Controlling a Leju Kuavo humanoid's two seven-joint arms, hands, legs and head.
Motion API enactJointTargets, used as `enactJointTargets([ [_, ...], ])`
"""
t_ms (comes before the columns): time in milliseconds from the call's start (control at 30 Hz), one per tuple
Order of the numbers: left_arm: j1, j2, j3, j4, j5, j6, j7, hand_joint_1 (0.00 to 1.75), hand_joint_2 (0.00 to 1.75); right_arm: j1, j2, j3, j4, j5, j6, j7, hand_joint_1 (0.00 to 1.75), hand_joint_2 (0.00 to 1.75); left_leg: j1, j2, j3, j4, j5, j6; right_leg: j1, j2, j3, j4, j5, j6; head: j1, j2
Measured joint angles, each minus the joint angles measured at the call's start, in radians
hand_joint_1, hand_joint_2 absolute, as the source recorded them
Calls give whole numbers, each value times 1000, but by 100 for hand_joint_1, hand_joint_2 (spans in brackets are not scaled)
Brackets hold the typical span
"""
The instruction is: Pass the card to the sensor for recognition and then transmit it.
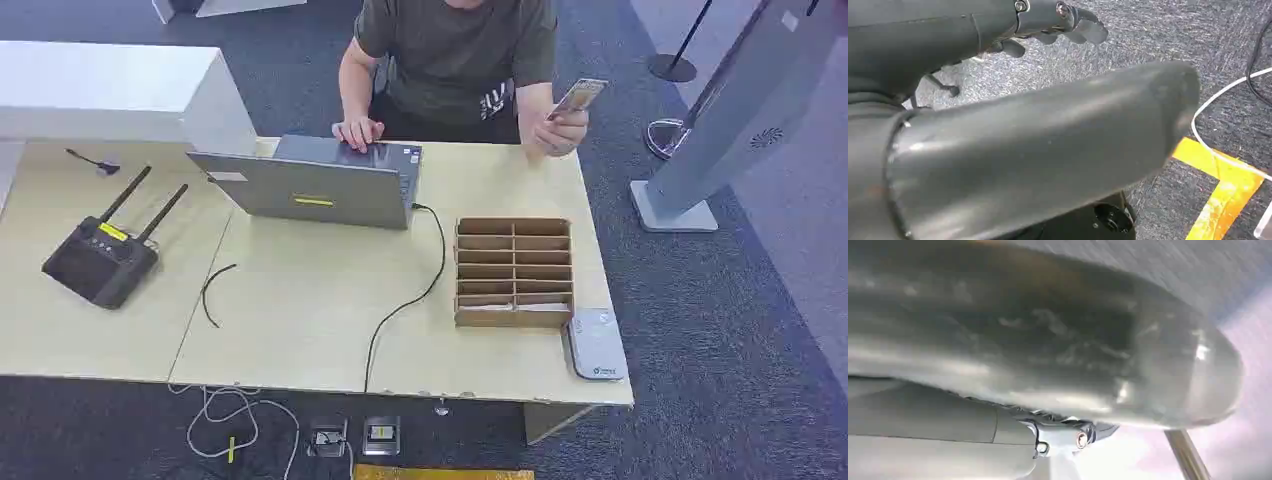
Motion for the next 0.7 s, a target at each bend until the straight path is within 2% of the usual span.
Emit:
enactJointTargets([
  [233, 0, -2, 8, 0, -11, 0, -4, 0, 0, 134, -86, 198, -374, -122, 0, 156, 0, 0, -3, 0, -1, 0, -1, 2, -3, -1, 3, 0, 0, 1, 0, 0],
  [300, 0, -5, 15, 0, -13, 0, -14, 0, 0, 155, -113, 266, -490, -105, 0, 219, 0, 0, -3, 1, 0, 0, -1, 2, -3, 0, 3, 0, 1, 2, 0, 0],
  [433, -3, -5, 25, 1, -21, 1, -37, 0, 0, 179, -190, 391, -664, -54, 1, 402, 0, 0, -3, 0, 2, 0, 2, 5, -3, -1, 4, 0, 1, 2, 0, 0],
  [567, -1, -2, 33, 3, -25, 2, -48, 0, 0, 215, -254, 499, -819, -13, 2, 495, 0, 0, -4, -4, 0, 0, 2, 6, -4, -5, 4, 0, 2, 3, -1, 0],
  [600, -1, -2, 33, 5, -26, 2, -48, 0, 0, 220, -279, 533, -858, 2, 2, 529, 0, 175, -4, -4, 1, 0, 2, 6, -4, -5, 4, 0, 2, 3, 0, 0],
  [700, -1, -2, 39, 5, -28, 2, -48, 0, 0, 237, -341, 603, -939, 31, 3, 595, 0, 175, -4, -4, 0, 0, 2, 6, -3, -5, 5, 0, 2, 3, 0, 0],
])
